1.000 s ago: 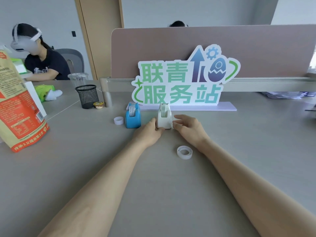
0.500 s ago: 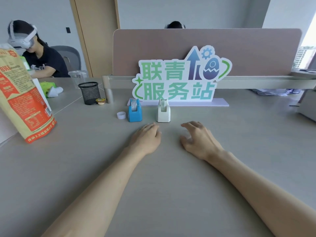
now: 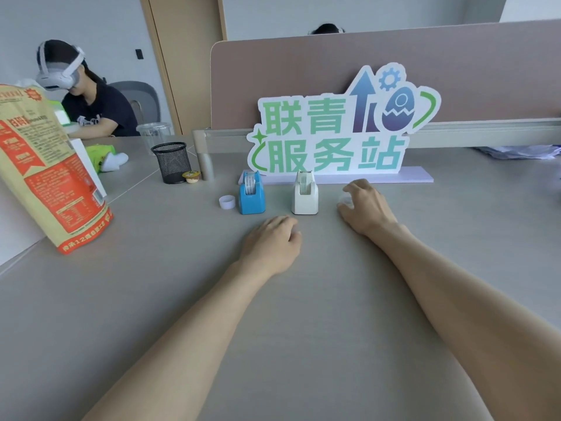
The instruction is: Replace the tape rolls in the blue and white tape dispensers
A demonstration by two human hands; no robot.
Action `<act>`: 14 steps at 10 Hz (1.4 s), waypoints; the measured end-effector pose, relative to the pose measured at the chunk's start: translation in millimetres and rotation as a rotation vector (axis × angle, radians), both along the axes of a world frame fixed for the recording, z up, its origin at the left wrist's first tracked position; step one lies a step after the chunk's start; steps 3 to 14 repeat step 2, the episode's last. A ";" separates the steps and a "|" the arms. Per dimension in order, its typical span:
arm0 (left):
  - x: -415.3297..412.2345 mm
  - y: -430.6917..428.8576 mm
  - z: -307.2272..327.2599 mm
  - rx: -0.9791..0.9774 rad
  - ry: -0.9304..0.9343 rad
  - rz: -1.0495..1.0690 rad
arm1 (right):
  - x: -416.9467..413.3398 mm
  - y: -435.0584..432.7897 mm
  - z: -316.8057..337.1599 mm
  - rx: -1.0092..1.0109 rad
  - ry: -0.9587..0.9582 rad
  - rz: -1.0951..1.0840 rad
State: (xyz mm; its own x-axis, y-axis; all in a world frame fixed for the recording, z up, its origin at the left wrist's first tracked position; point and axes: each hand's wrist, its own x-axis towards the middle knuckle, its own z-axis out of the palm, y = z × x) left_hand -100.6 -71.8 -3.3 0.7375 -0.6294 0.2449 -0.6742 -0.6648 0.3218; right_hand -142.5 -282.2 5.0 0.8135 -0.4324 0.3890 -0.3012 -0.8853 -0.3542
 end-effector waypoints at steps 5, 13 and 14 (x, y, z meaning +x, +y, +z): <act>-2.9 1.0 2.0 -0.027 0.013 -0.019 | -16.7 9.7 -0.7 -0.030 -0.004 -0.030; -2.9 1.0 2.0 -0.027 0.013 -0.019 | -16.7 9.7 -0.7 -0.030 -0.004 -0.030; -2.9 1.0 2.0 -0.027 0.013 -0.019 | -16.7 9.7 -0.7 -0.030 -0.004 -0.030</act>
